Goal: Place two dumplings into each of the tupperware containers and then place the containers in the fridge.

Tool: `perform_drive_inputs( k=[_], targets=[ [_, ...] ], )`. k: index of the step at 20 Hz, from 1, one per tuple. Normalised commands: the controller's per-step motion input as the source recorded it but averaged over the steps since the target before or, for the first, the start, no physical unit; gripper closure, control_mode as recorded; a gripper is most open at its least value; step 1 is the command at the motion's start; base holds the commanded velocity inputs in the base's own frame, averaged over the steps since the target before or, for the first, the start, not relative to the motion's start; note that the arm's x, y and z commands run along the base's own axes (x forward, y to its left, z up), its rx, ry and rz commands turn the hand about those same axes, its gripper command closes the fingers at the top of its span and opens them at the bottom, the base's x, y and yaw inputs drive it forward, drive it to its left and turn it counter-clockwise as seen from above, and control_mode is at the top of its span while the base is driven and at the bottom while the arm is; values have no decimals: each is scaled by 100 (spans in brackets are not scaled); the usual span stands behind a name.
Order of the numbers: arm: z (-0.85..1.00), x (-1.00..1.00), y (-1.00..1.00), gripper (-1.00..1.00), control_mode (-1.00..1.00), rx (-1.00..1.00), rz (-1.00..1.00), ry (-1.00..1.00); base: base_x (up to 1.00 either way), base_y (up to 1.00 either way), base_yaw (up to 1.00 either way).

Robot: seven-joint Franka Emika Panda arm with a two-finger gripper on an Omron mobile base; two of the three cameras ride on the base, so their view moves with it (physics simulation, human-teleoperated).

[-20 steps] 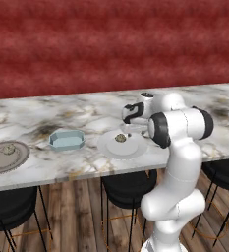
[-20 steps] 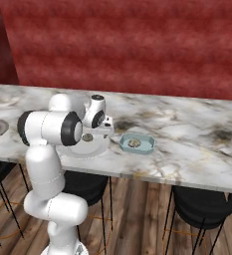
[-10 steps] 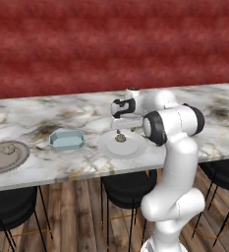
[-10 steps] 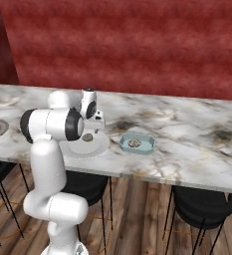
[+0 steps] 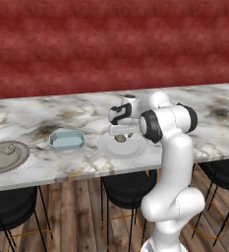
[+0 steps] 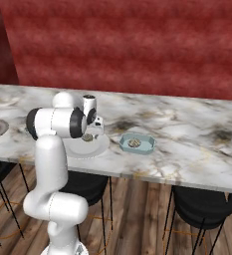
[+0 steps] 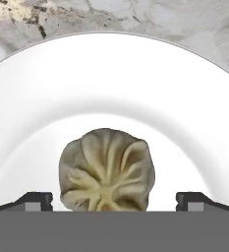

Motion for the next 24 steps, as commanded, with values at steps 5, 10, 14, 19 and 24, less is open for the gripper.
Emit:
perform_drive_inputs(
  k=[5,10,14,19,24],
  targets=[
    [-11,12,1,-100,-100,0,0,0,0,0,0],
    [-15,2,3,100,-100,0,0,2,0,0,0],
    [-1,0,1,100,-100,0,0,2,0,0,0],
    [26,0,-38,100,-100,0,0,0,0,0,0],
    [31,1,-91,100,-100,0,0,0,0,0,0]
  ],
)
